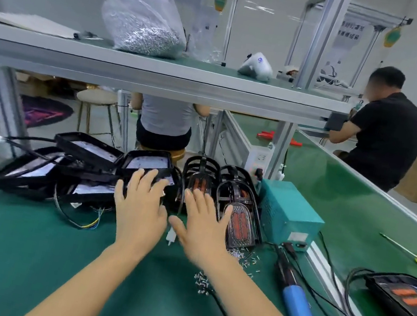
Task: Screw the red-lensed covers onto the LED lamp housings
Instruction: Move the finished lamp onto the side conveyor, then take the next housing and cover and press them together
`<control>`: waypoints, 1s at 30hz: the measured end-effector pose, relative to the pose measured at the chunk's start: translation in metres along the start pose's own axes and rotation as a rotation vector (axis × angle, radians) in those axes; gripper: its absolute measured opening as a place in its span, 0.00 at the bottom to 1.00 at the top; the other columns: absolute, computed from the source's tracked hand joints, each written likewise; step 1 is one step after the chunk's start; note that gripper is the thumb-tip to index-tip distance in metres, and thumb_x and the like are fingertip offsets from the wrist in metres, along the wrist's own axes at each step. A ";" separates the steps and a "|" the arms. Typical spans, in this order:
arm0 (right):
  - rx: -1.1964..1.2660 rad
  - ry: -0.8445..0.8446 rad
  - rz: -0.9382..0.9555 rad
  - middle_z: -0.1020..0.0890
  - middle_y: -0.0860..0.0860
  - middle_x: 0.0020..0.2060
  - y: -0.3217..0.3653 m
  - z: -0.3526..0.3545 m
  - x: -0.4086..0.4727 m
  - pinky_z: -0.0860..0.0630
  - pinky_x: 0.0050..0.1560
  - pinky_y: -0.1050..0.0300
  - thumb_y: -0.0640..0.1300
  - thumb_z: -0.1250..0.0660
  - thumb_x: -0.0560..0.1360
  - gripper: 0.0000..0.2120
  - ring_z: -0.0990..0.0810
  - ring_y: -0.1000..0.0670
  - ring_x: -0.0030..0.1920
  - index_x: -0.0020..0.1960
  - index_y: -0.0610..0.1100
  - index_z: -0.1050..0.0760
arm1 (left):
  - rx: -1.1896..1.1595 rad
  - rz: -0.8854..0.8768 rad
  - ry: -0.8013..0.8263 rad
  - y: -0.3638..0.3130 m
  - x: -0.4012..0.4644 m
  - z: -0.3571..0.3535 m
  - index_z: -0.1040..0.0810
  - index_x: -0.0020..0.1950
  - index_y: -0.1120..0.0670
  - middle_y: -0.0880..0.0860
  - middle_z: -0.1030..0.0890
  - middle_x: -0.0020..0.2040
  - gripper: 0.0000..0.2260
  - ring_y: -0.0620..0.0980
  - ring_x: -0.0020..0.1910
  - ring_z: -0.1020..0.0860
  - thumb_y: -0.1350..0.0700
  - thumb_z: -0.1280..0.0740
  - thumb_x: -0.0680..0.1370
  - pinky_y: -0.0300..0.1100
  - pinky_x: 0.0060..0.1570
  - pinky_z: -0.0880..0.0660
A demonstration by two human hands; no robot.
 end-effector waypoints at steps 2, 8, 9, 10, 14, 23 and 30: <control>0.016 0.007 0.025 0.56 0.52 0.80 0.014 -0.003 0.009 0.66 0.72 0.34 0.59 0.52 0.83 0.31 0.59 0.50 0.79 0.80 0.49 0.59 | 0.122 -0.011 -0.017 0.016 0.014 0.002 0.36 0.74 0.52 0.51 0.40 0.76 0.26 0.52 0.76 0.47 0.59 0.36 0.76 0.55 0.73 0.56; 0.080 0.002 0.007 0.55 0.53 0.80 0.040 -0.003 0.034 0.66 0.74 0.36 0.55 0.52 0.84 0.30 0.58 0.51 0.79 0.80 0.47 0.59 | 0.405 -0.089 0.158 0.044 0.054 -0.012 0.51 0.78 0.55 0.53 0.43 0.77 0.29 0.51 0.76 0.45 0.57 0.41 0.80 0.51 0.75 0.52; 0.113 0.000 -0.005 0.54 0.53 0.80 0.042 -0.002 0.037 0.65 0.74 0.37 0.55 0.53 0.84 0.29 0.57 0.51 0.79 0.80 0.46 0.58 | 0.423 -0.102 0.174 0.044 0.059 -0.013 0.48 0.77 0.55 0.53 0.38 0.75 0.28 0.52 0.74 0.42 0.57 0.40 0.79 0.51 0.74 0.52; 0.152 -0.007 -0.018 0.52 0.53 0.80 0.043 -0.002 0.041 0.65 0.74 0.39 0.54 0.53 0.84 0.28 0.56 0.51 0.79 0.80 0.46 0.57 | 0.436 -0.118 0.182 0.044 0.063 -0.014 0.43 0.75 0.55 0.53 0.33 0.72 0.25 0.52 0.72 0.38 0.58 0.39 0.79 0.51 0.74 0.50; 0.369 -0.055 -0.079 0.43 0.49 0.78 0.047 0.002 0.056 0.55 0.77 0.45 0.52 0.51 0.84 0.27 0.47 0.49 0.78 0.80 0.44 0.52 | 0.494 -0.225 0.155 0.043 0.075 -0.009 0.28 0.58 0.52 0.51 0.24 0.56 0.10 0.52 0.57 0.27 0.59 0.39 0.77 0.45 0.59 0.36; 0.799 0.001 -0.303 0.27 0.39 0.61 0.054 0.020 0.084 0.33 0.57 0.51 0.51 0.50 0.84 0.20 0.28 0.41 0.59 0.66 0.37 0.34 | 0.298 -0.368 0.012 0.054 0.085 -0.003 0.19 0.43 0.59 0.56 0.23 0.41 0.06 0.56 0.44 0.25 0.68 0.31 0.68 0.45 0.35 0.31; 1.350 -0.116 -0.385 0.26 0.48 0.41 0.050 0.020 0.080 0.18 0.48 0.52 0.36 0.40 0.79 0.08 0.25 0.46 0.45 0.41 0.42 0.31 | 0.042 -0.556 -0.167 0.046 0.059 0.016 0.19 0.35 0.60 0.55 0.23 0.32 0.14 0.56 0.31 0.25 0.75 0.26 0.55 0.45 0.25 0.27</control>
Point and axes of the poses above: each hand's wrist, its own x-axis towards the middle knuckle, its own z-axis out of the back of the hand, y = z × x, the point moved 1 cm from there along x, towards the middle knuckle
